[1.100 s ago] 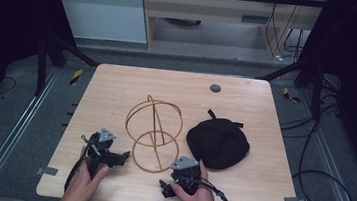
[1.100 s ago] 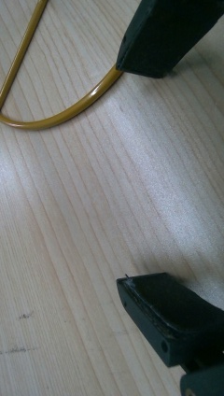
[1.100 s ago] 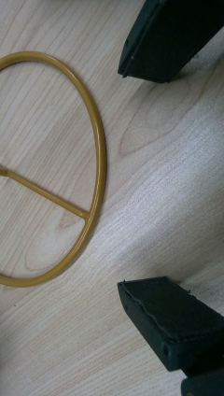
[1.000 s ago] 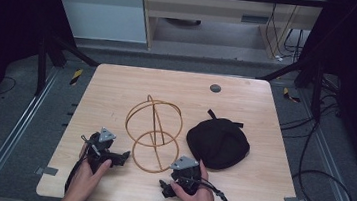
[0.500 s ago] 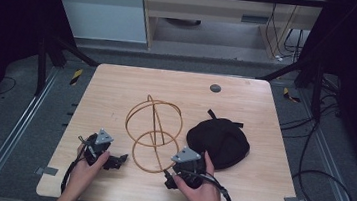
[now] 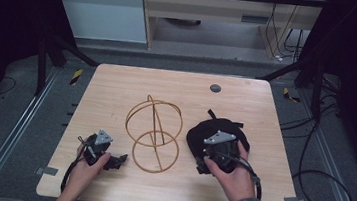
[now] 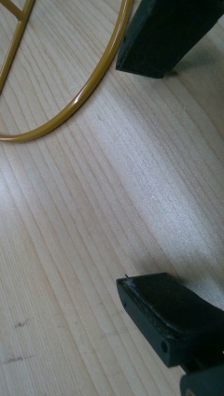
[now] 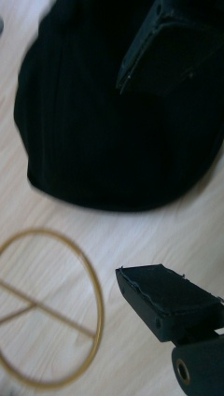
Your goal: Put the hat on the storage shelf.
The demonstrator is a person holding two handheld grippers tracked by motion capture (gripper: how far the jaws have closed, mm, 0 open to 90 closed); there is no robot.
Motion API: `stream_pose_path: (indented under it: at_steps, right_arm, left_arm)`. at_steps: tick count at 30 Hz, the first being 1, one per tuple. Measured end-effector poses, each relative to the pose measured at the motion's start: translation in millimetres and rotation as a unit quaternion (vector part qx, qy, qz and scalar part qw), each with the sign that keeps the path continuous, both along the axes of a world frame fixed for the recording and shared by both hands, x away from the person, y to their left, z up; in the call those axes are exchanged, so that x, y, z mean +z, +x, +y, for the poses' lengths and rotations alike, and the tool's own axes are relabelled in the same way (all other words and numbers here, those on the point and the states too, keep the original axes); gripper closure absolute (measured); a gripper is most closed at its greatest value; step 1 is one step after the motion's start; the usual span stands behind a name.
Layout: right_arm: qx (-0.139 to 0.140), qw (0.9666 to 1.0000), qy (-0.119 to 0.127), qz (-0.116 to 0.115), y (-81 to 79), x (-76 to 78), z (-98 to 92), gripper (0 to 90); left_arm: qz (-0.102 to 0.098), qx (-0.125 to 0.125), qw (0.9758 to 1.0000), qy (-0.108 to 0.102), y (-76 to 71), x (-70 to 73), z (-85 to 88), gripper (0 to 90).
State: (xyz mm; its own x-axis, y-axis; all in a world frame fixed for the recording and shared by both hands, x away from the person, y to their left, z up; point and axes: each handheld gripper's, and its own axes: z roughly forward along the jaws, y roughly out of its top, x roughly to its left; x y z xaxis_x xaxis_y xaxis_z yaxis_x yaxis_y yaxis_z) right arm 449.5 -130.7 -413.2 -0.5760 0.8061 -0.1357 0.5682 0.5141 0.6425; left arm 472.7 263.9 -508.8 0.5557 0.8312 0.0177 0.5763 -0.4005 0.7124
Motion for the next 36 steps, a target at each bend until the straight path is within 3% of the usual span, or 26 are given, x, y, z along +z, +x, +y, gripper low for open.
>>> stream_pose_path:
  at_steps: [2,8,15,23,30,36]
  right_arm:
    - [-0.008,0.9999,0.001,0.015,12.1,9.9,-14.8,9.1]
    - [-0.01,0.9985,-0.013,0.051,29.5,18.1,-26.8,9.0]
    - [0.005,0.9928,-0.057,0.106,50.2,29.8,-38.5,10.1]
    - [0.014,0.9906,-0.069,0.118,77.2,37.3,-48.2,18.2]
    - [0.037,0.9885,-0.077,0.125,91.4,32.0,-40.1,19.8]
    - [0.045,0.9901,-0.07,0.113,99.7,34.9,-32.4,21.6]
  left_arm:
    - [0.0,0.002,1.0,0.001,-1.0,0.1,0.5,0.0]
    - [0.0,0.003,1.0,0.0,-2.3,0.0,1.1,0.0]
    - [-0.001,0.005,1.0,-0.001,-3.1,-0.2,1.0,0.0]
    - [0.0,0.004,1.0,0.0,-4.8,0.0,2.6,0.0]
    - [0.0,0.001,1.0,0.0,-5.4,0.0,3.4,0.0]
    - [0.0,0.001,1.0,0.001,-5.6,0.1,3.4,0.0]
